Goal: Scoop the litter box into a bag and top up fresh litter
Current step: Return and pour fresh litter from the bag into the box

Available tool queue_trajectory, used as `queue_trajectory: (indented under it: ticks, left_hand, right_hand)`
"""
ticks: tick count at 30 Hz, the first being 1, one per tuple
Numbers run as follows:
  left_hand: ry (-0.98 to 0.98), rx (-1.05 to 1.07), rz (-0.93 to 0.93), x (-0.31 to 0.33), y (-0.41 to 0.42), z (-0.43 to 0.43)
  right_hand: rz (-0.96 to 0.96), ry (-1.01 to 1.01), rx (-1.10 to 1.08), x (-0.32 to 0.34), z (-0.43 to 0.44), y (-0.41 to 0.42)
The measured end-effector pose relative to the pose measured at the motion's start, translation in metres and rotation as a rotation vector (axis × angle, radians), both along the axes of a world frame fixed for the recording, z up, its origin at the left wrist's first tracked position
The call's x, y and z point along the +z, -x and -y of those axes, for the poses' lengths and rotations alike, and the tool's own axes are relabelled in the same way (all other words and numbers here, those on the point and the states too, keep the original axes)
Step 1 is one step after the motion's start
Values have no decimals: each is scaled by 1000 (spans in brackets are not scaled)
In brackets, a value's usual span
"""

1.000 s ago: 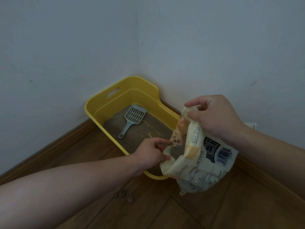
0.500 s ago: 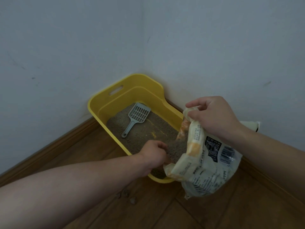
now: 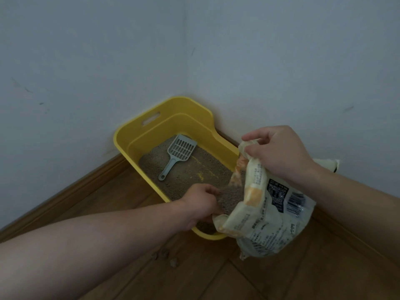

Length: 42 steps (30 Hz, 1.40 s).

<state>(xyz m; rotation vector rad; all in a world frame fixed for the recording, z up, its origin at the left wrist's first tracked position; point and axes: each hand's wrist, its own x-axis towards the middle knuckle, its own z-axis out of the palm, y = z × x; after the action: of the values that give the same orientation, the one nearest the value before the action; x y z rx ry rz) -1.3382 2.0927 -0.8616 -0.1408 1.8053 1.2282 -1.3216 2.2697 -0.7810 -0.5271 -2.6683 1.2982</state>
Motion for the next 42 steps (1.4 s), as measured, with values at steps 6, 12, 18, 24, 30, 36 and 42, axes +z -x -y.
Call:
queue_trajectory:
  ticks: [6,12,18,24,30,36,42]
  left_hand:
    - [-31,-6,-51,9,-4,0]
    - [-86,-52,-129,25,-14,-1]
    - [-85,-61,-207,32,-20,-5]
    - [-87,-79,-245,42,-27,-8]
    - [-76,-104,-306,53,-37,-14]
    - [-42,-125,-370,60,-45,-22]
    - [-27,-149,-421,67,-55,-31]
  right_hand:
    - [-28,-5,16,12,-7,-18]
    - [-53,-31,23,21,-15,-38]
    - [-52,-82,22,29,-22,-52]
    - [-69,-116,23,32,-30,-64]
    - [-72,-168,-3,31,-46,-81]
    - [-49,-217,-2,30,-62,-98]
    - [-37,-232,-11,29,-76,-117]
